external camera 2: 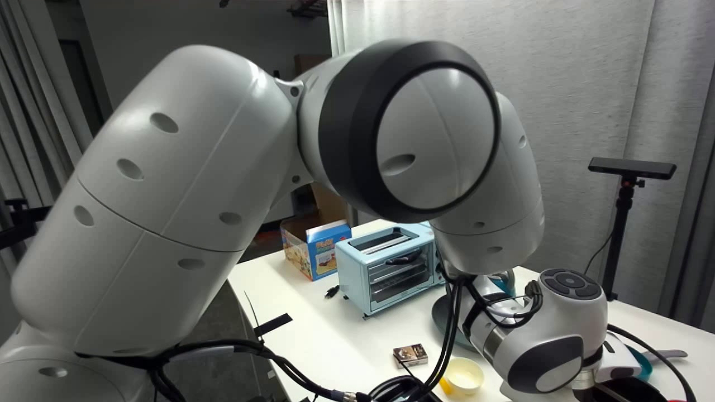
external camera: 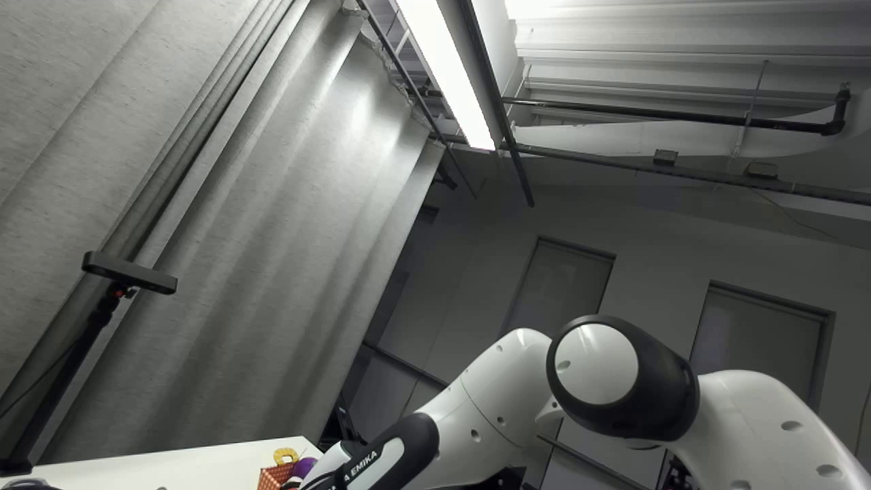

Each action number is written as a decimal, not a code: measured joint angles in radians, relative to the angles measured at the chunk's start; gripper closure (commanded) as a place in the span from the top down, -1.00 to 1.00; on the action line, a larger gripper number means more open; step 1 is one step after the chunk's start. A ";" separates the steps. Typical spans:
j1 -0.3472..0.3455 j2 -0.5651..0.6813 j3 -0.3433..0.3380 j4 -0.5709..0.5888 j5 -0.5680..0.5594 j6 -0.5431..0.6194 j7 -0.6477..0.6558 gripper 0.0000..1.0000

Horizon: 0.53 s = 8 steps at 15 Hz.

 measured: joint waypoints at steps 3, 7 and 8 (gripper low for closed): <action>0.000 0.017 0.000 0.014 -0.001 0.000 0.001 0.29; 0.000 0.022 -0.003 0.029 -0.001 0.000 0.002 -0.37; 0.000 0.021 -0.003 0.031 -0.001 0.000 0.003 -0.50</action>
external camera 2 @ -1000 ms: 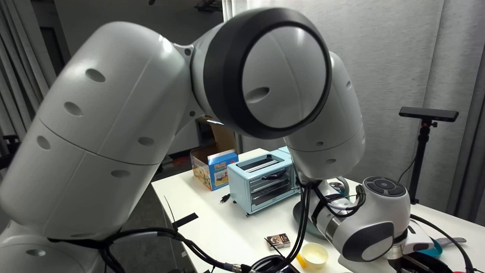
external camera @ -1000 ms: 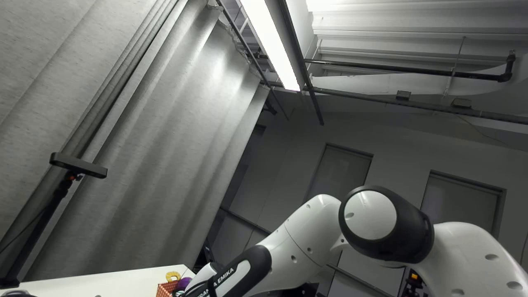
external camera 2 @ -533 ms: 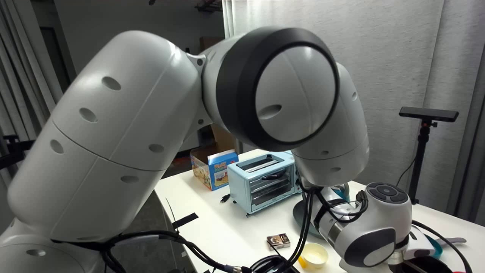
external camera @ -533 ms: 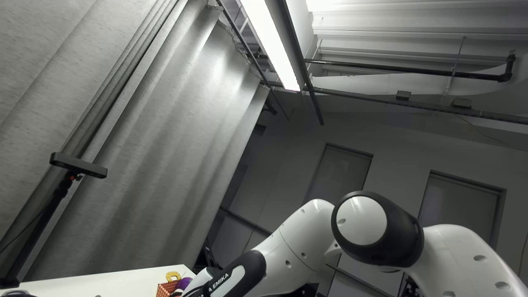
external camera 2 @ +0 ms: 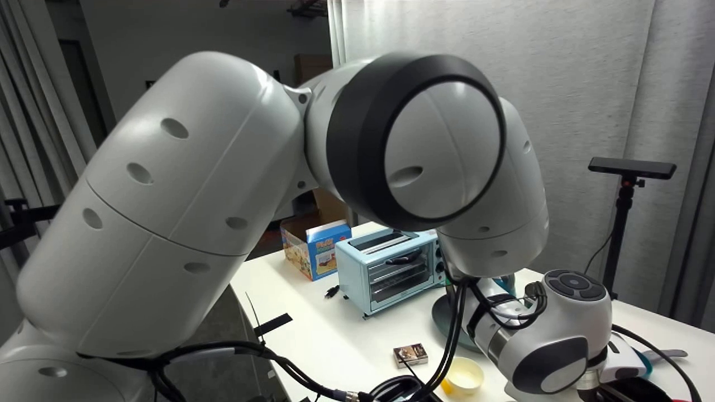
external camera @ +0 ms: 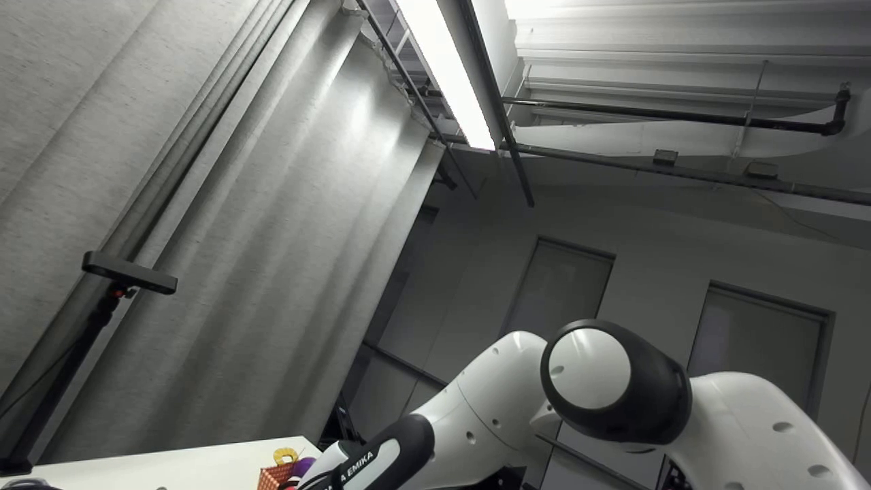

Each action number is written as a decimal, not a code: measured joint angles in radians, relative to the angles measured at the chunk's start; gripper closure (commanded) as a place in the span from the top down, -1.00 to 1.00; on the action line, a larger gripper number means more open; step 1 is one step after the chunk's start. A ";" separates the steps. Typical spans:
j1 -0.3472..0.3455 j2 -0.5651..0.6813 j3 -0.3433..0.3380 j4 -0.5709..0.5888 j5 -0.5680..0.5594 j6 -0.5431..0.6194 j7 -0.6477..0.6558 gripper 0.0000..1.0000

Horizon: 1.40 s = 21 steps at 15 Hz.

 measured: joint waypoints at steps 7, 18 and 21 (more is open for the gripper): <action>0.001 0.000 -0.002 0.013 -0.003 0.000 0.002 -0.94; 0.094 -0.025 -0.008 -0.018 -0.083 0.000 0.002 -0.94; 0.138 -0.064 -0.034 -0.049 -0.110 0.000 0.002 -0.94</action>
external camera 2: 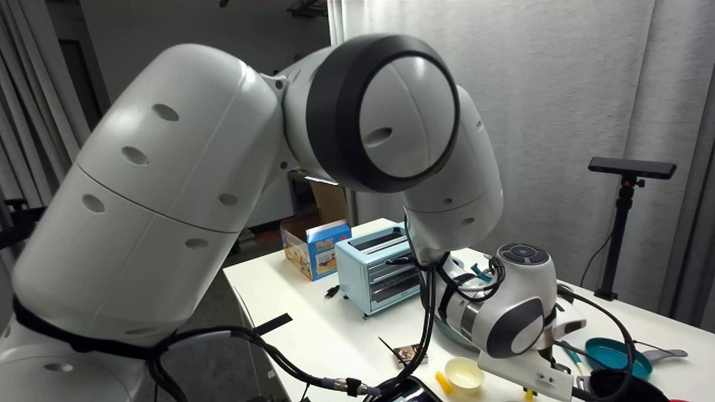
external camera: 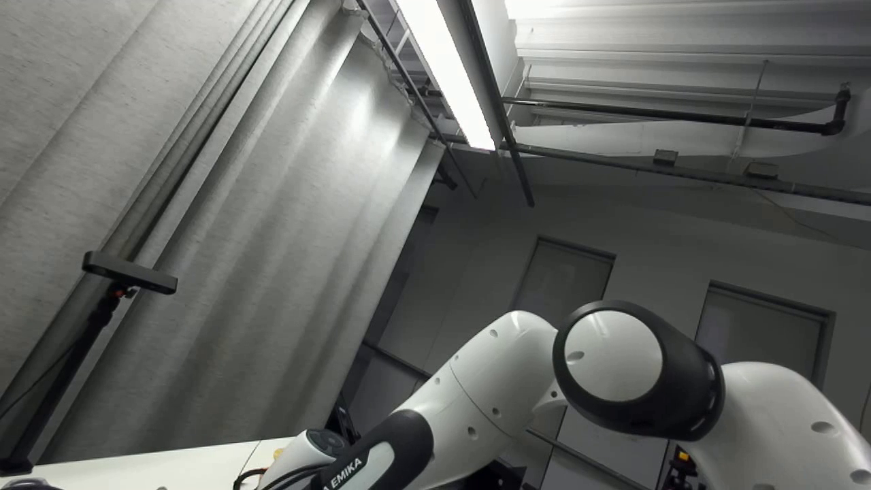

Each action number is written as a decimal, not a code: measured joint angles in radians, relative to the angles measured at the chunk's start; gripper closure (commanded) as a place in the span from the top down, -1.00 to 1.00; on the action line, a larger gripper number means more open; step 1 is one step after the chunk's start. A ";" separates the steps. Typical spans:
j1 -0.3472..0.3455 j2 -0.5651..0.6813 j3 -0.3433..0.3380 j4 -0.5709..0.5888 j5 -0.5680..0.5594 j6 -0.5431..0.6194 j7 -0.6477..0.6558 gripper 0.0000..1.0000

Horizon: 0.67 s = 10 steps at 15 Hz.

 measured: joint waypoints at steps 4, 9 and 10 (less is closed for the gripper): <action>0.043 -0.081 -0.030 -0.072 -0.022 0.002 0.000 -0.94; 0.076 -0.191 -0.087 -0.185 -0.027 0.026 0.001 -0.94; 0.076 -0.210 -0.098 -0.208 -0.027 0.036 0.002 -0.94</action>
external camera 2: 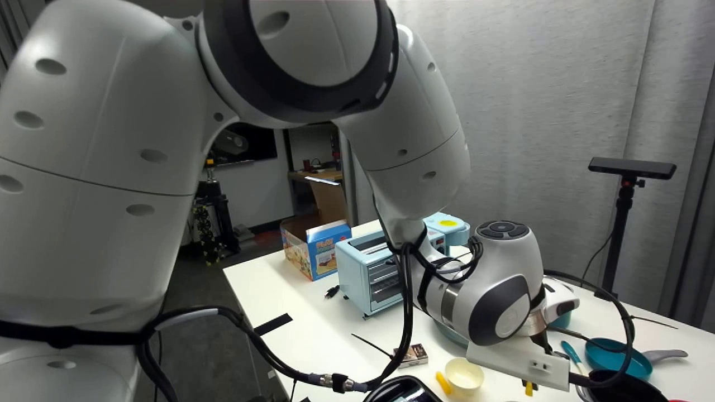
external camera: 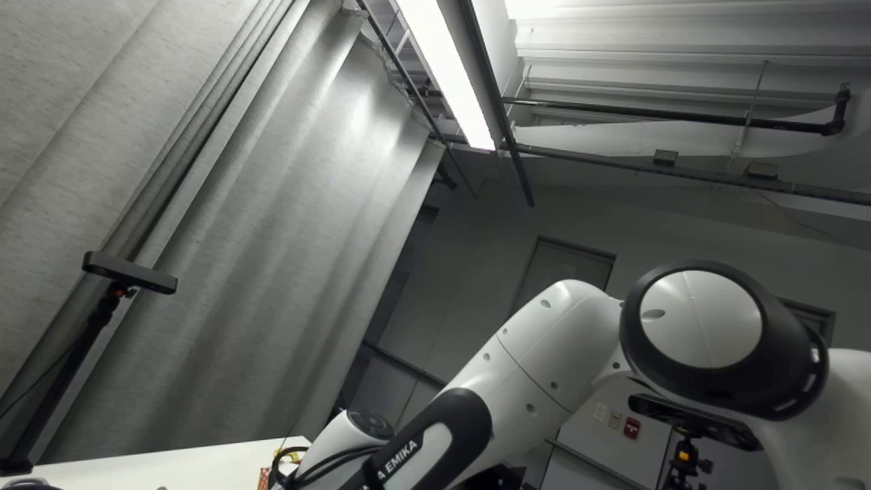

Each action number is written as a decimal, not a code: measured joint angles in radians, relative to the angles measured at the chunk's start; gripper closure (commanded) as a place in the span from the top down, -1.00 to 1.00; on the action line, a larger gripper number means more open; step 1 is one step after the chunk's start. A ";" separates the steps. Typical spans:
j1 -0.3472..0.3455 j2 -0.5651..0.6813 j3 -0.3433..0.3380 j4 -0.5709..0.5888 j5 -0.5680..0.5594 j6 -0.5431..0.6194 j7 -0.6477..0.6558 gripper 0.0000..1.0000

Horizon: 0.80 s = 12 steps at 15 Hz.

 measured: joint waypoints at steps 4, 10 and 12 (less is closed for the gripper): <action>-0.011 -0.049 -0.029 -0.074 0.000 0.017 0.001 -0.94; -0.033 -0.043 -0.048 -0.117 0.000 0.017 0.002 -0.94; -0.034 -0.040 -0.048 -0.123 0.000 0.017 0.002 -0.94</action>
